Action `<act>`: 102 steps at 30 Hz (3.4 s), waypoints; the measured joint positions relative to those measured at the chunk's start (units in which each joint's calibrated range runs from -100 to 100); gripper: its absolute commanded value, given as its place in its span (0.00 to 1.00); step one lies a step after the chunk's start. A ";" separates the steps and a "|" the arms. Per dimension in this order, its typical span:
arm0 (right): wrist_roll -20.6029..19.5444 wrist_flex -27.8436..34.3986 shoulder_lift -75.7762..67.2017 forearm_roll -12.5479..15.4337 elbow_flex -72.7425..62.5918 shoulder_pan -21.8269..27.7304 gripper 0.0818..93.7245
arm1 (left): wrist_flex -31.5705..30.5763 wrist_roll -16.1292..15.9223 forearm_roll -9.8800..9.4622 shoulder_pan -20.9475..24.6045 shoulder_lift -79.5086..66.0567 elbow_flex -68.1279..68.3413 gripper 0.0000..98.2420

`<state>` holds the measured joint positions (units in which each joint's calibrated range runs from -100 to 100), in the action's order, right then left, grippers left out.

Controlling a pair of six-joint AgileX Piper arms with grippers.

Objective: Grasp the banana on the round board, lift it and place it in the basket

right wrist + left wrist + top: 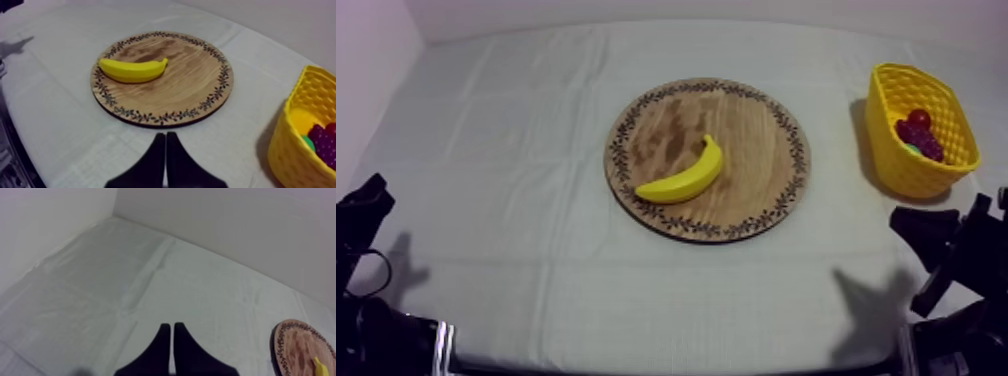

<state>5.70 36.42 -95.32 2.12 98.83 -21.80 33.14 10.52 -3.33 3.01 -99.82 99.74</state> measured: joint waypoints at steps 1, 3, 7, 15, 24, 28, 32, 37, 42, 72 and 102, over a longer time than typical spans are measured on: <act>0.04 -0.57 0.58 0.00 -0.63 -0.09 0.00 | 0.00 0.00 0.00 0.00 0.00 0.00 0.00; 0.69 -0.87 1.99 -0.05 -2.12 -0.09 0.00 | 0.00 0.00 0.00 0.00 0.00 0.00 0.00; 4.30 0.26 6.99 1.16 -8.04 1.00 0.00 | 0.00 0.00 0.00 0.00 0.00 0.00 0.00; 10.57 11.72 23.79 4.19 -27.97 3.71 0.00 | 0.00 0.00 0.00 0.00 0.00 0.00 0.00; 11.29 33.96 47.21 1.85 -58.42 -0.27 0.00 | 0.00 0.00 0.00 0.00 0.00 0.00 0.00; 9.89 42.73 57.76 0.68 -71.78 -2.59 0.00 | 0.00 0.00 0.00 0.00 0.00 0.00 0.00; 8.20 50.64 68.11 -1.33 -83.91 -5.25 0.00 | 0.00 0.00 0.00 0.00 0.00 0.00 0.00; 5.79 58.24 80.99 -1.78 -97.33 -8.47 0.00 | 0.00 0.00 0.00 0.00 0.00 0.00 0.00; 4.89 59.87 91.93 -3.23 -107.60 -10.29 0.00 | 0.00 0.00 0.00 0.00 0.00 0.00 0.00; 44.32 60.61 102.12 -6.57 -115.02 -8.41 0.01 | 0.00 0.00 0.00 0.00 0.00 0.00 0.00; 46.83 60.62 103.38 -11.65 -110.82 -11.41 0.86 | 0.00 -0.02 0.00 0.00 0.00 0.00 0.00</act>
<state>52.53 97.04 8.06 -9.53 -11.99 -33.21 33.14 10.49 -3.33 3.01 -99.82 99.74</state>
